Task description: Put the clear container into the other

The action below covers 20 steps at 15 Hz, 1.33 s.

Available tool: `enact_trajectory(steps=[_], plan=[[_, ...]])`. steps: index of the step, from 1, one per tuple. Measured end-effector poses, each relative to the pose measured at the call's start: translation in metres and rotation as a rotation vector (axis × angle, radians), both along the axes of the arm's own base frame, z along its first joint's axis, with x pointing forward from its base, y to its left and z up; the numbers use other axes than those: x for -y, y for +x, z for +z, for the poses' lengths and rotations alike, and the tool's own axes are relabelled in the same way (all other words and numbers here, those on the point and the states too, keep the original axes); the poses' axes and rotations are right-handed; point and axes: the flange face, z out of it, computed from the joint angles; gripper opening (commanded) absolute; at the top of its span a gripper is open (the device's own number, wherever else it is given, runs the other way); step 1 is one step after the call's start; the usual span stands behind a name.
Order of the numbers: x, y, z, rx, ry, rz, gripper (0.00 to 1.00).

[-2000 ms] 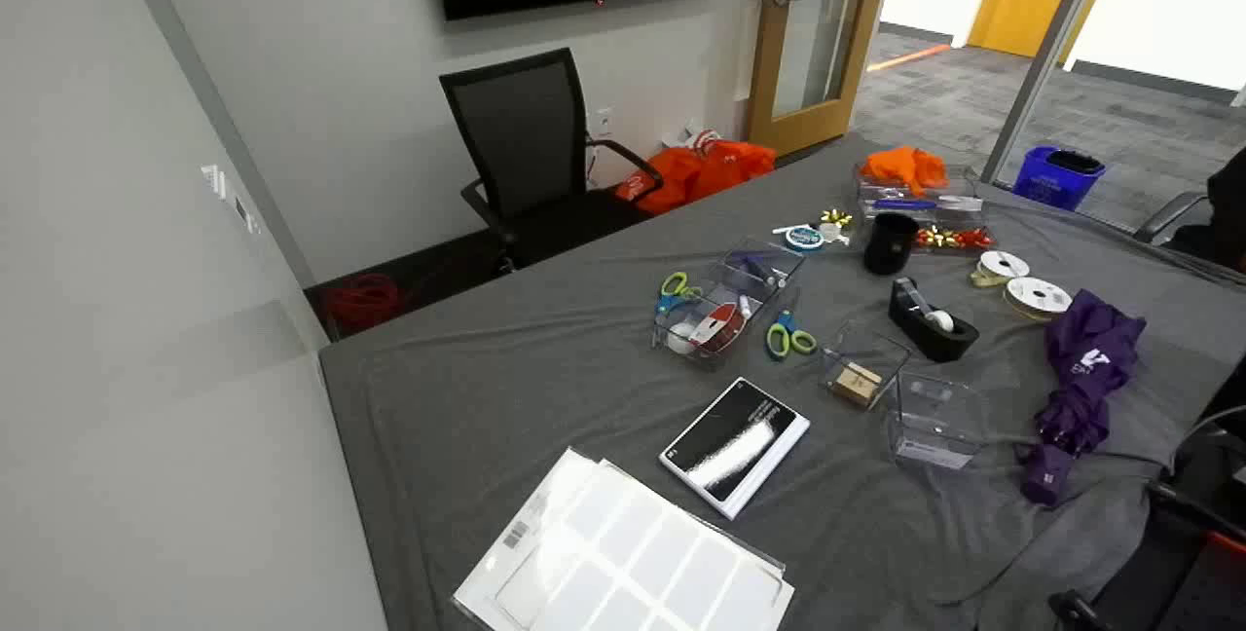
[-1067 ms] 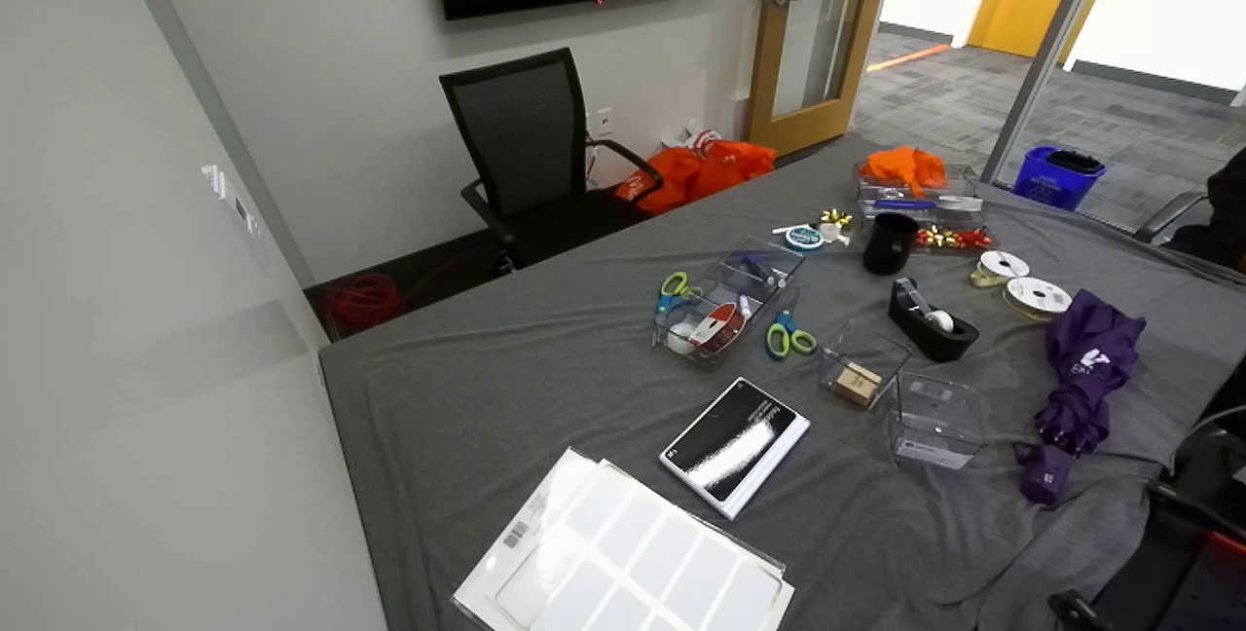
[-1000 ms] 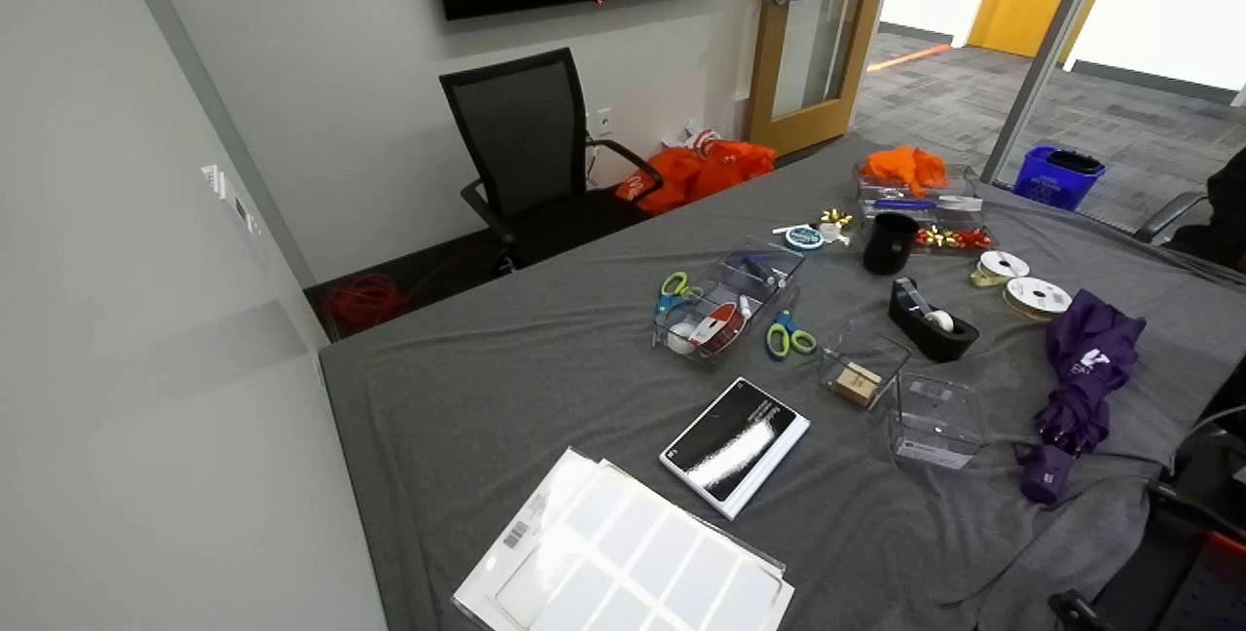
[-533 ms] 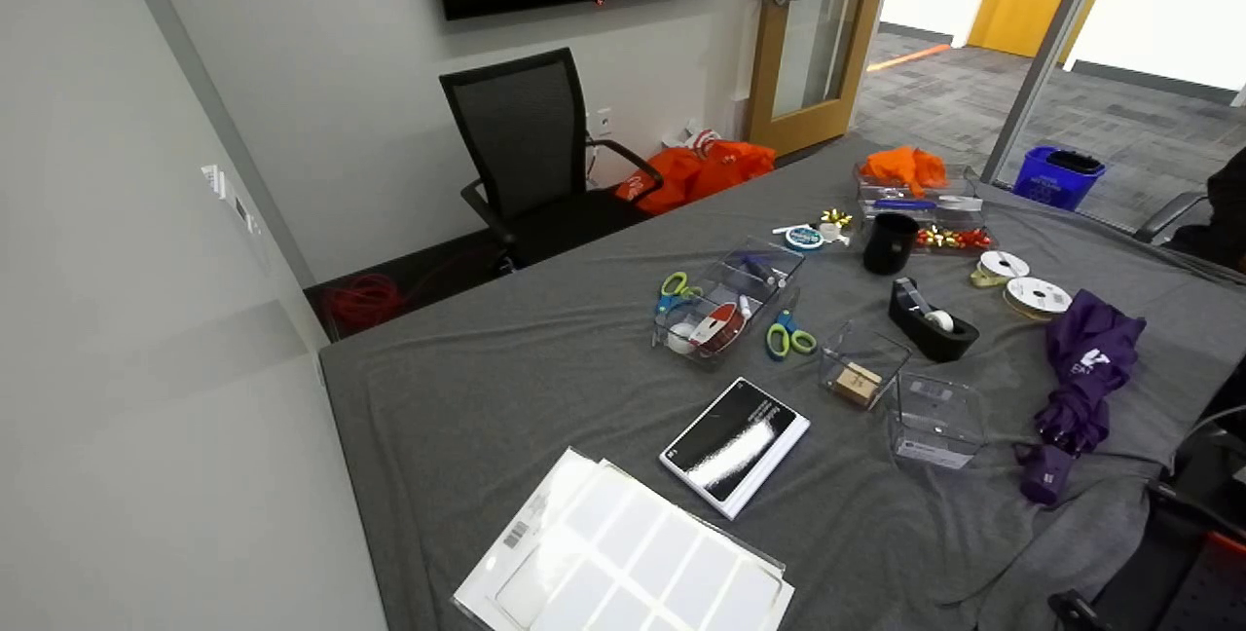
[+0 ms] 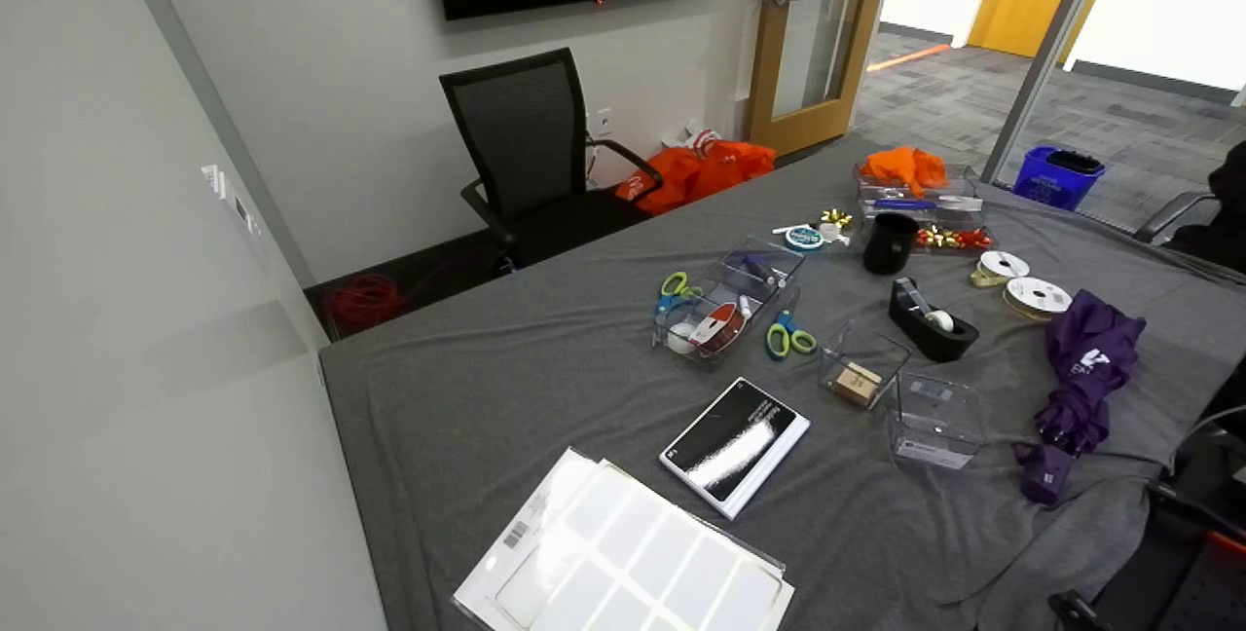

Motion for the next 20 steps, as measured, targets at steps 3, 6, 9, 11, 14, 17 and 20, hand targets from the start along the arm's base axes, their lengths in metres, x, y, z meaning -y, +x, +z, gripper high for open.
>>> enact_trajectory(steps=[3,6,9,11,14,17,20], plan=[[0.000,0.000,0.000,0.000,0.000,0.000,1.00],[-0.004,0.004,0.001,0.016,0.030,-0.033,1.00],[-0.011,0.023,-0.003,0.084,0.094,-0.150,1.00],[-0.007,0.043,-0.012,0.141,0.116,-0.247,1.00],[0.004,0.075,-0.037,0.196,0.092,-0.409,1.00],[0.011,0.103,-0.070,0.181,0.023,-0.547,1.00],[0.011,0.119,-0.108,0.069,-0.076,-0.608,1.00]])
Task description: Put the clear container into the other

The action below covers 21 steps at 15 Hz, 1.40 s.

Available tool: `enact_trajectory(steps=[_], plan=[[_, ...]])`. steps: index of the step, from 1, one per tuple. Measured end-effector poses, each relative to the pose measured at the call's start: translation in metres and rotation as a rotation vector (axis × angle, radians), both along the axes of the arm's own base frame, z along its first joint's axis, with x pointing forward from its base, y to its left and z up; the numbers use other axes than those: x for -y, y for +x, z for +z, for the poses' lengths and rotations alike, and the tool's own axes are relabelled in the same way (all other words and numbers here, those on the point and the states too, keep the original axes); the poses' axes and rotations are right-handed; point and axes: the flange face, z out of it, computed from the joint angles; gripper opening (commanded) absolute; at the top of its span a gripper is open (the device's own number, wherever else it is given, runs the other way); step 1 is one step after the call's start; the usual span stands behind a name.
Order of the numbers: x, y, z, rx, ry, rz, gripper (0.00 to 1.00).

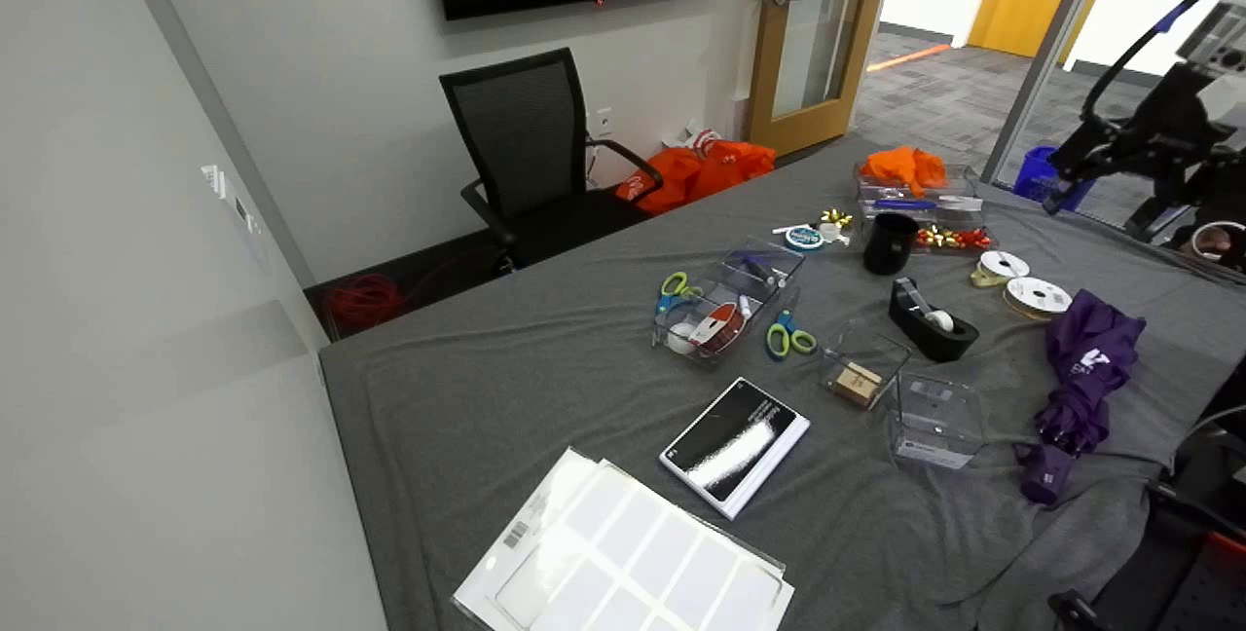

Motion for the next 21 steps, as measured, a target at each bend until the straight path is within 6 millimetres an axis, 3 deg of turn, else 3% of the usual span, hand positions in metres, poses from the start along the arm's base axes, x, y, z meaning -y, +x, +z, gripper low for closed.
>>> enact_trajectory(steps=[4,10,13,16,21], plan=[[-0.002,0.016,-0.032,-0.120,-0.035,0.010,1.00],[0.000,0.021,-0.031,-0.125,-0.036,0.007,1.00],[-0.013,0.027,-0.037,-0.138,-0.039,-0.064,1.00],[-0.041,0.045,-0.062,-0.146,-0.048,-0.171,1.00],[-0.079,0.071,-0.126,-0.197,-0.044,-0.306,1.00]])
